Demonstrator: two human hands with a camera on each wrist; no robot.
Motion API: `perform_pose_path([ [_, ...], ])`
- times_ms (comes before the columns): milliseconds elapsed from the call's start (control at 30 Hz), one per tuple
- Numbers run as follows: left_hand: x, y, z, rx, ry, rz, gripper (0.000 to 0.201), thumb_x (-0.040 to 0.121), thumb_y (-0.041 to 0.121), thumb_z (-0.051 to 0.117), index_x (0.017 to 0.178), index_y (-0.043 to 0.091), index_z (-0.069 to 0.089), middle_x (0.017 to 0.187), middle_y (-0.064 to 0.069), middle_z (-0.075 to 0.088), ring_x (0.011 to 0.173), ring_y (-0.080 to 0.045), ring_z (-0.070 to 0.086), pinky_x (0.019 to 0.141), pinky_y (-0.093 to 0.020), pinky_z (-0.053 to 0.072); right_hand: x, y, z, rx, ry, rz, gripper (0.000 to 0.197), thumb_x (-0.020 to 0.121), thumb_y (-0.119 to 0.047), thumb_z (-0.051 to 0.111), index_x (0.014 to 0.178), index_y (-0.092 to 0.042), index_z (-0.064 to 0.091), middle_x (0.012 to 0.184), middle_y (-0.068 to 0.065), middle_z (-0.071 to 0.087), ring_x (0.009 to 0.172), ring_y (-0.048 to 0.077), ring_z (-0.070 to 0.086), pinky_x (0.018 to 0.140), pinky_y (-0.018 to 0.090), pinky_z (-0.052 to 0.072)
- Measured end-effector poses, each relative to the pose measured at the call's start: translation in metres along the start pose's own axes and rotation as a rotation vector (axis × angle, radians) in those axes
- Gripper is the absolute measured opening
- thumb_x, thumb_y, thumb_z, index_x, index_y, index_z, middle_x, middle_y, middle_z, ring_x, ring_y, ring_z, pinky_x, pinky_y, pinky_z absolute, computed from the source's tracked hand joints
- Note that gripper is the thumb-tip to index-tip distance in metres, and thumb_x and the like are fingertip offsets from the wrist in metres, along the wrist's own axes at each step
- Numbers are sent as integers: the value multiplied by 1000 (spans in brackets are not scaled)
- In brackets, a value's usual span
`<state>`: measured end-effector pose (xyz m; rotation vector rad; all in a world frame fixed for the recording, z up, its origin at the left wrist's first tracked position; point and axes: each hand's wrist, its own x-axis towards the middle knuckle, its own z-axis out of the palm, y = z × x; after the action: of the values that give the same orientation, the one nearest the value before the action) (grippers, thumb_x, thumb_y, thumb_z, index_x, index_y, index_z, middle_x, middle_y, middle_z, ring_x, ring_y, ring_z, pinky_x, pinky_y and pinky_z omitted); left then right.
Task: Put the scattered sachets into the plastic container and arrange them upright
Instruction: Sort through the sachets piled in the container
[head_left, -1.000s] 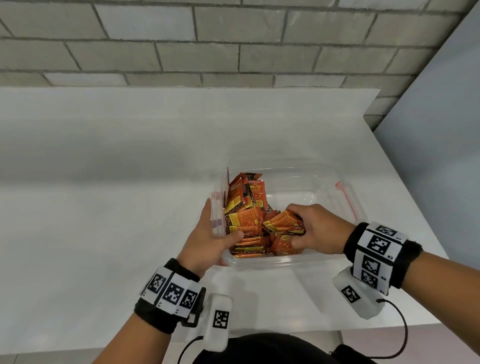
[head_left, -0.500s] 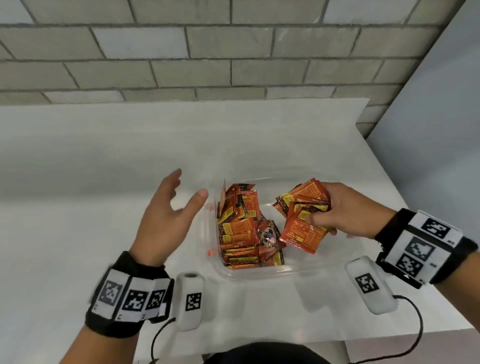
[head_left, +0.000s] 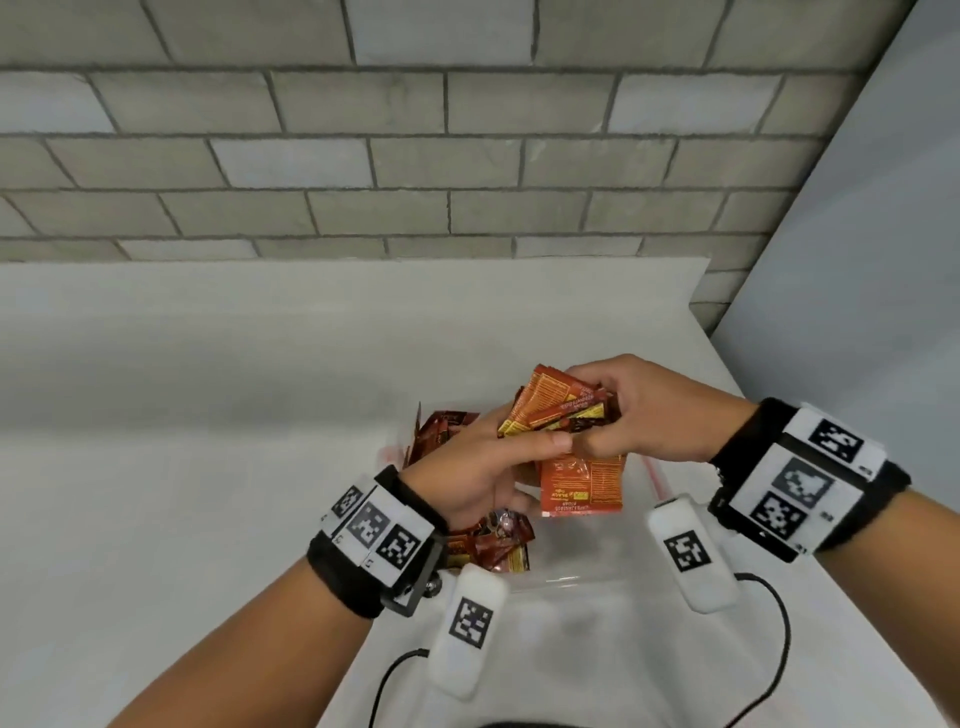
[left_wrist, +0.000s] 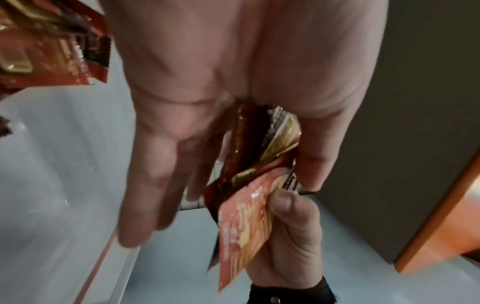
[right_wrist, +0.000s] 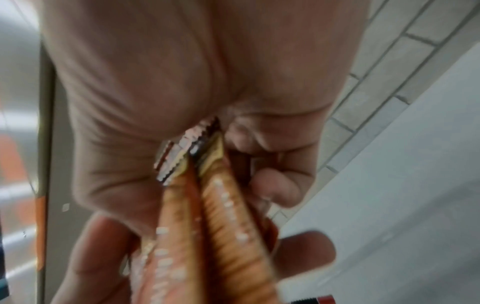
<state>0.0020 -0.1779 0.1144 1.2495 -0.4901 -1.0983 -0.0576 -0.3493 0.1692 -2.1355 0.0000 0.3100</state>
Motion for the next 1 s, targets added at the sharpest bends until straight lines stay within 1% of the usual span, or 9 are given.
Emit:
perform_pose_path([
  [100, 6, -8, 3, -165, -7, -1, 40, 80, 17, 59, 120, 15, 56, 110, -15, 68, 99, -34, 66, 79, -52, 56, 2, 15, 2, 96, 83, -12, 32, 78, 4, 70, 104, -12, 63, 97, 7, 71, 90, 19, 68, 83, 36, 56],
  [233, 8, -15, 5, -306, 39, 23, 37, 80, 15, 54, 117, 10, 56, 102, -16, 70, 87, -34, 70, 69, -44, 59, 3, 26, 13, 235, 186, -36, 45, 78, -2, 72, 110, -27, 53, 107, 5, 67, 94, 17, 65, 81, 30, 56],
  [300, 7, -19, 4, -347, 70, 27, 38, 81, 19, 52, 117, 8, 56, 103, -20, 69, 87, -36, 69, 70, -45, 59, 4, 31, 22, 165, 250, -55, 48, 78, -13, 75, 113, -33, 50, 114, -3, 60, 99, 12, 58, 82, 25, 52],
  [433, 1, -24, -7, -441, 102, 48, 47, 84, 22, 50, 128, 5, 52, 119, -27, 61, 106, -50, 58, 87, -58, 50, 0, 31, 38, 147, 372, -1, 66, 74, -40, 70, 133, -32, 39, 118, -13, 49, 100, 5, 51, 72, 16, 48],
  [567, -1, -22, -20, -568, 119, 140, 36, 83, 17, 49, 116, 6, 57, 109, -22, 68, 93, -35, 68, 82, -51, 54, 0, 21, 55, 167, 353, 43, 89, 60, -59, 63, 139, -33, 32, 121, -14, 48, 98, 5, 56, 77, 20, 50],
  [667, -4, -23, -27, -581, 130, 145, 33, 81, 15, 51, 112, 5, 60, 106, -20, 69, 93, -32, 69, 78, -47, 57, 5, 15, 68, 149, 367, 61, 86, 62, -54, 66, 138, -33, 33, 119, -16, 54, 96, -1, 58, 79, 16, 49],
  [767, -8, -25, -33, -563, 110, 131, 39, 81, 12, 52, 119, 3, 57, 110, -20, 68, 96, -31, 68, 77, -44, 58, 11, 16, 76, 235, 376, 81, 73, 68, -49, 68, 133, -29, 43, 117, -9, 62, 101, 6, 62, 90, 35, 53],
  [900, -13, -25, -35, -550, 92, 155, 36, 83, 9, 52, 119, 5, 58, 113, -20, 67, 100, -33, 67, 81, -48, 57, 10, 13, 80, 346, 375, 143, 36, 88, -26, 63, 121, -29, 49, 113, -1, 64, 94, 17, 66, 77, 39, 58],
  [1000, -15, -26, -35, -564, 136, 189, 35, 86, 3, 55, 121, 5, 54, 113, -19, 68, 97, -34, 69, 74, -49, 58, 7, 13, 80, 473, 435, 178, 22, 92, -15, 57, 110, -28, 54, 108, 0, 66, 90, 18, 66, 75, 43, 56],
])
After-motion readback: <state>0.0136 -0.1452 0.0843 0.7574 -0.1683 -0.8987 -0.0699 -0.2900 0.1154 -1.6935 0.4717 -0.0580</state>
